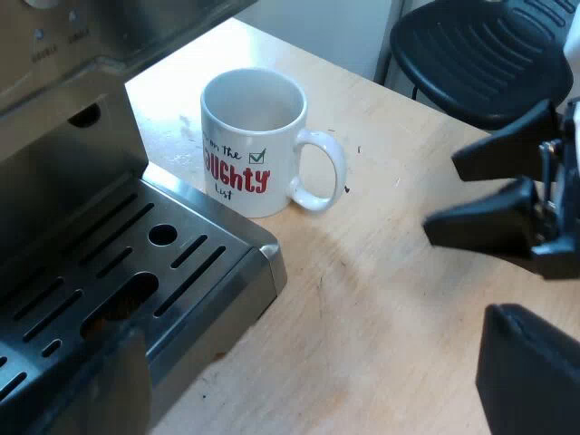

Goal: Place mug into machine

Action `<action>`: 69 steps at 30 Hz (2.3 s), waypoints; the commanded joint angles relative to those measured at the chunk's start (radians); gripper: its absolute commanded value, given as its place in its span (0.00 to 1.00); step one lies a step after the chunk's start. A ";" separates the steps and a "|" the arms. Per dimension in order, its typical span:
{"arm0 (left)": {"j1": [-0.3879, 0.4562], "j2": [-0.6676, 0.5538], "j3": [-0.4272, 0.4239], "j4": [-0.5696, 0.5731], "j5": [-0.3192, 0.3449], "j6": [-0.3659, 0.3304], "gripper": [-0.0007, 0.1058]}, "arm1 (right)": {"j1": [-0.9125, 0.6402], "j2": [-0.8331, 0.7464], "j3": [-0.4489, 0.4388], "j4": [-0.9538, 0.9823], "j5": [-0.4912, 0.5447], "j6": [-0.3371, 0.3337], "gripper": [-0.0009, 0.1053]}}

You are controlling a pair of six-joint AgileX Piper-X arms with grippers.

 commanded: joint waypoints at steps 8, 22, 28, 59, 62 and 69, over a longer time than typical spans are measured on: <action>0.001 -0.001 -0.004 -0.019 0.000 -0.019 0.77 | 0.002 0.233 -0.004 -0.294 0.040 0.054 0.66; 0.001 -0.001 -0.004 -0.019 0.000 -0.015 0.77 | 0.002 0.525 -0.006 -0.655 0.094 0.057 0.66; 0.001 -0.001 -0.004 -0.019 0.002 -0.011 0.77 | 0.002 0.551 -0.006 -0.695 0.113 0.049 0.66; 0.001 -0.001 -0.004 -0.019 0.028 -0.011 0.77 | -0.057 0.654 -0.167 -0.598 0.094 0.058 0.60; 0.001 -0.001 -0.001 -0.019 0.028 -0.011 0.77 | -0.058 0.654 -0.169 -0.597 0.128 0.058 0.40; 0.001 -0.001 0.054 -0.019 0.028 -0.011 0.77 | -0.058 0.654 -0.169 -0.570 0.102 0.056 0.01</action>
